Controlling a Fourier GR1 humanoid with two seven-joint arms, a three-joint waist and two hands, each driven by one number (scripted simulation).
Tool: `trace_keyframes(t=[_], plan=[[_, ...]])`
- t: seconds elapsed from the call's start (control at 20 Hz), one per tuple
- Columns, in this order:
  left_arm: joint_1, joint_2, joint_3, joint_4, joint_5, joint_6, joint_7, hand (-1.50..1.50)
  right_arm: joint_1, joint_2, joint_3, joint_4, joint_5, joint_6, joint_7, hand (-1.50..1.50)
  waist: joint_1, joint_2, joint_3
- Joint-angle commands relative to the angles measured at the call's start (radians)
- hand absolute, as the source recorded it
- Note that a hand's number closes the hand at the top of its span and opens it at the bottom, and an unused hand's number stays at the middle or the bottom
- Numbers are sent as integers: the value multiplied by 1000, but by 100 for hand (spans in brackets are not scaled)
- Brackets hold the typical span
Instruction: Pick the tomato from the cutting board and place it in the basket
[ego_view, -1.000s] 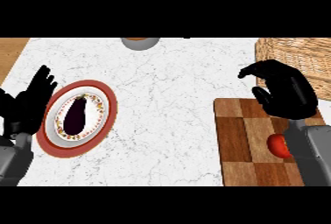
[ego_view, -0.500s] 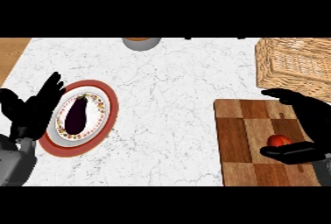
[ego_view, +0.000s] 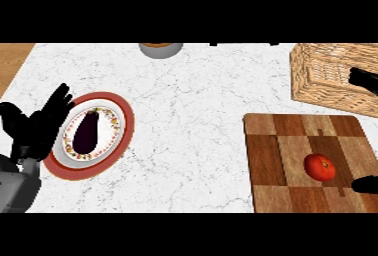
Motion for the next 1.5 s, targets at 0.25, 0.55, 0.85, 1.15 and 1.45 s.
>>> trace_keyframes(t=[0.25, 0.55, 0.85, 1.15, 1.45], plan=[[-1, -48, -24, -10, -32, 18, -9, 0, -156, -344, -139, 106, 39, 108, 360, -150, 25, 7, 1], [-19, -7, 37, 35, -5, -39, -3, 0, -117, -499, -176, 292, -92, 461, 235, -150, 15, 8, 3], [-9, -53, 33, 5, -52, -5, 6, 0, -35, -478, -256, 335, -102, 608, 132, -150, 3, 2, 4], [-10, -38, 68, 10, -52, -29, 18, 0, 80, -387, -402, 389, -16, 618, -68, -150, -6, 0, 5], [26, -72, 60, -46, -68, -46, 35, 0, 119, -257, -384, 407, 155, 570, -216, -150, 18, 5, 5]])
